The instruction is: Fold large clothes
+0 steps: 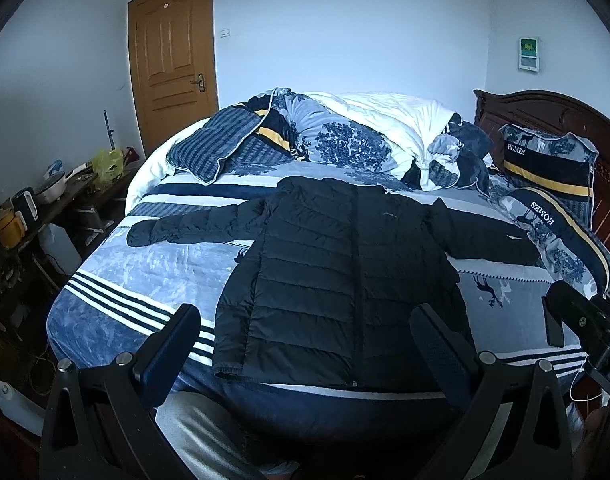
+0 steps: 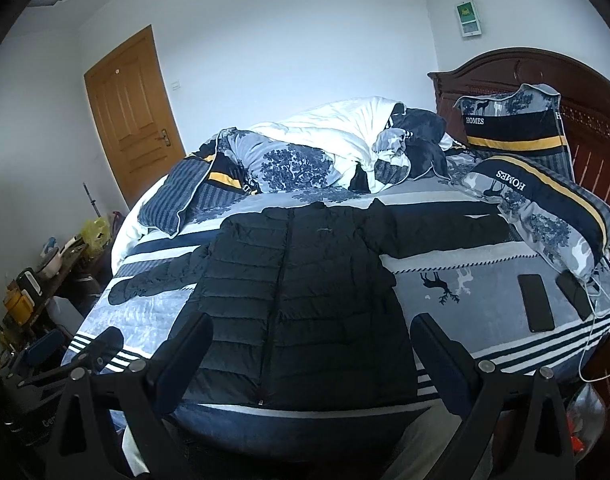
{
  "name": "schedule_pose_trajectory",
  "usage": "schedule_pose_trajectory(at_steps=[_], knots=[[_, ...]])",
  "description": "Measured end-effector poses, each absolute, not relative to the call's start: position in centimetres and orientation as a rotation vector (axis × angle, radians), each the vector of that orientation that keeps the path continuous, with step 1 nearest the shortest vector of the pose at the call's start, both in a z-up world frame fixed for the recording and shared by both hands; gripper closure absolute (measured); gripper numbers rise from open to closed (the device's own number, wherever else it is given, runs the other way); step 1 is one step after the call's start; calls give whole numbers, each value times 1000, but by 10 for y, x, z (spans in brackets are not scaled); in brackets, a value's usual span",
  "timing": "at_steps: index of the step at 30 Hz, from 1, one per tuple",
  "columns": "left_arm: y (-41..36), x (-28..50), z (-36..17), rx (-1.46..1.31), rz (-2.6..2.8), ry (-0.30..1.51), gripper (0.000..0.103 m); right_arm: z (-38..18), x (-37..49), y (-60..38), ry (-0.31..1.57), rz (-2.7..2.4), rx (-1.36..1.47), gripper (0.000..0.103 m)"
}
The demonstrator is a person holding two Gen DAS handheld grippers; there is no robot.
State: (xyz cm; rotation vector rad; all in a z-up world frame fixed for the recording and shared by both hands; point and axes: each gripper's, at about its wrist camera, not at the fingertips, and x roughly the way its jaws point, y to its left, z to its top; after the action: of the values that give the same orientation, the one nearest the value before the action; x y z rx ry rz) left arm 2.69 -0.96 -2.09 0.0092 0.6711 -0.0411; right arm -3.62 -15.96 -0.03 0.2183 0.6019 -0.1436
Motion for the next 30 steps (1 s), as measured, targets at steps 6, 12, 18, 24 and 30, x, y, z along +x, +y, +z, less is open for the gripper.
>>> schedule_pose_trajectory(at_steps=[6,12,18,24,30], knots=[[-10,25,-21,7,-37,672,0,0,-38,-159,601,-141,216,2],[-10,24,-21,5,-37,671,0,1,-39,-157,603,-138,208,2],[-10,24,-21,5,-38,672,0,2,-39,-157,604,-137,208,2],[-9,22,-21,6,-38,672,0,2,-40,-156,603,-138,206,2],[-5,16,-24,6,-33,668,0,3,-43,-155,607,-131,218,2]])
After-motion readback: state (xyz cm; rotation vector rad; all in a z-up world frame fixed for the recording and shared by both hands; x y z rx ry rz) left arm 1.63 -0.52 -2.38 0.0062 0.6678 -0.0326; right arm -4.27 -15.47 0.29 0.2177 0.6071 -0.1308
